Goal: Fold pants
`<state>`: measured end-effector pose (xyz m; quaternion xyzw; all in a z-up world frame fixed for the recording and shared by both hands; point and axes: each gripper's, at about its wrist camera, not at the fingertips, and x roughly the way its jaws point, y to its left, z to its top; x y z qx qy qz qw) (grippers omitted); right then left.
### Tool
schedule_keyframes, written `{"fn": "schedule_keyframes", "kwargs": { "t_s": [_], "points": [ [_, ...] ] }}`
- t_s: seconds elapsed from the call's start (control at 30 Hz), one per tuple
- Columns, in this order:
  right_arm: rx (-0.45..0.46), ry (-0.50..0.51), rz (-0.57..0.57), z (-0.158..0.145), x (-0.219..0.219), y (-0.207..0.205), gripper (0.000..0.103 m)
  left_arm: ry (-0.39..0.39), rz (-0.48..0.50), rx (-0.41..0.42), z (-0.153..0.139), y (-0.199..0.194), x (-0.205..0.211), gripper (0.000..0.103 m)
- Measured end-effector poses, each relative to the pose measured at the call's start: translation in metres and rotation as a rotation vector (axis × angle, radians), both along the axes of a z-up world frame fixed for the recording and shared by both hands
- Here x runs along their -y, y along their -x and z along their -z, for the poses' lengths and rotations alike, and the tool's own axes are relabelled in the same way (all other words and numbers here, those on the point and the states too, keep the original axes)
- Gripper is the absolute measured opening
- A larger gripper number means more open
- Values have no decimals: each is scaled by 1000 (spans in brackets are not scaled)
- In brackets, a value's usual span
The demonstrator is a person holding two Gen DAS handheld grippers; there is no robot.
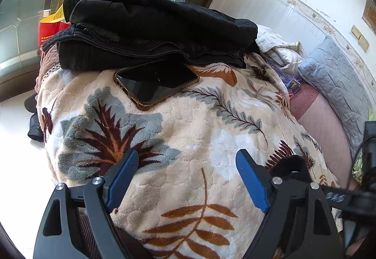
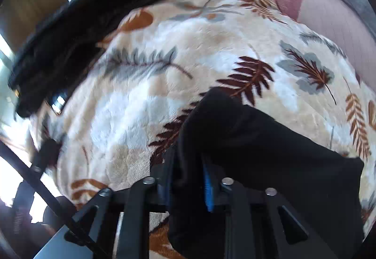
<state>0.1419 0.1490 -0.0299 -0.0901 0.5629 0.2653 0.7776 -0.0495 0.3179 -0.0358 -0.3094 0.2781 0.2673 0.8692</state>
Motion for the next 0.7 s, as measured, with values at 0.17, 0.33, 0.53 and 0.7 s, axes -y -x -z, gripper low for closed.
{"fn": "schedule_keyframes", "kwargs": {
  "t_s": [0.17,0.33,0.53,0.7],
  "points": [
    [-119,-174,6,0,16,-5,22,-21,1,-6,-1,-1,3,84],
    [-332,-387,36,25,24,-15,69,-39,-5,-10,-2,-2,6,84],
    [-392,-558,170,23,42,-30,77,-85,9,-20,-4,-5,15,85],
    [-453,-571,274,41,45,-63,77,-118,28,-19,-6,-6,20,85]
  ]
}}
